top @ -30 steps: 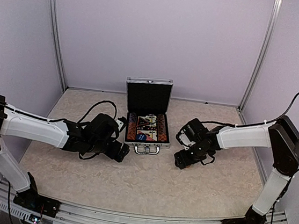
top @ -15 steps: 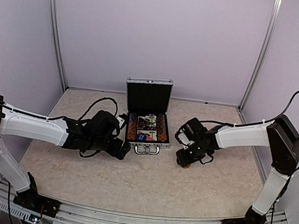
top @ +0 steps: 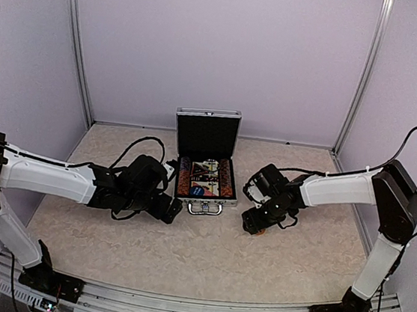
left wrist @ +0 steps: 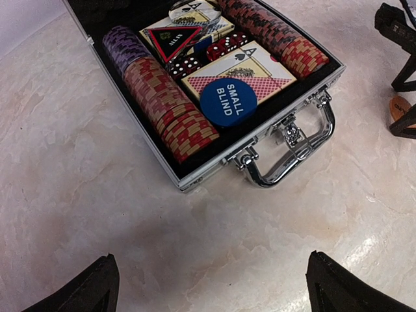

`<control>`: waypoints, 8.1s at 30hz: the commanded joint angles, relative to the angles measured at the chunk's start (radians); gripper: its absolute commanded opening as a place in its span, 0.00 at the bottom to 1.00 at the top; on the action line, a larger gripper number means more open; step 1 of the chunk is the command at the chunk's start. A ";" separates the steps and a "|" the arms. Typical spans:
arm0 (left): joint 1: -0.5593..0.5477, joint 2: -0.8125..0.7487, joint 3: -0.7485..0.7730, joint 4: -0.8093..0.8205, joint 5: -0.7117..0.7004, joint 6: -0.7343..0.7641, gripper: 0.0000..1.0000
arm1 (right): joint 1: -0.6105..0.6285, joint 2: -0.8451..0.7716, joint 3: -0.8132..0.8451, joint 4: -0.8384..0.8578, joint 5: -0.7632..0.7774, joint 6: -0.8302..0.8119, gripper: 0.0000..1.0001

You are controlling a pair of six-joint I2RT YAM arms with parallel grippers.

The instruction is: Pack up texas hold em set

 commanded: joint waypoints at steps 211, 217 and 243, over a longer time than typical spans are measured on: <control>-0.004 0.026 0.030 -0.044 -0.009 -0.195 0.99 | 0.095 0.189 0.169 0.028 -0.048 -0.039 0.52; -0.004 0.032 0.028 -0.042 -0.009 -0.192 0.99 | 0.095 0.165 0.162 0.035 -0.048 -0.044 0.46; -0.004 0.068 0.048 -0.039 0.004 -0.193 0.99 | 0.111 0.021 0.165 0.015 -0.028 -0.049 0.43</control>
